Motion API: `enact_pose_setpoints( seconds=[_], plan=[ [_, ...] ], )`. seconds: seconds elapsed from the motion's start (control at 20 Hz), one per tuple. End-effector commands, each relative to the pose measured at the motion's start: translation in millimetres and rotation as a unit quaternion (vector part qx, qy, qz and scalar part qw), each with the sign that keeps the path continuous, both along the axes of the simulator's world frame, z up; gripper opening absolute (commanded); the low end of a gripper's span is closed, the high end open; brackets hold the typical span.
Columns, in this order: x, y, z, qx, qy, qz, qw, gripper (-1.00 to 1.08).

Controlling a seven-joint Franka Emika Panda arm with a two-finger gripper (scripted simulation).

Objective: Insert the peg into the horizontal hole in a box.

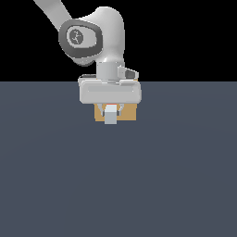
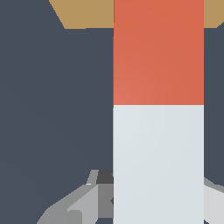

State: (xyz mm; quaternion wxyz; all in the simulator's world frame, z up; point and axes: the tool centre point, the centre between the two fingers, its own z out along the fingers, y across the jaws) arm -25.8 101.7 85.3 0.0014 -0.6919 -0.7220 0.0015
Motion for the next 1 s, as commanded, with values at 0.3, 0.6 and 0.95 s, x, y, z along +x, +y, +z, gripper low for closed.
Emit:
enact_pose_setpoints(
  seconds=[0.3, 0.6, 0.95],
  plan=[
    [-2, 44, 2, 0.001, -0.002, 0.001, 1.0000, -1.00],
    [-4, 91, 3, 0.001, -0.003, 0.001, 1.0000, -1.00],
    [-3, 111, 3, 0.001, -0.003, 0.001, 1.0000, -1.00]
  ],
)
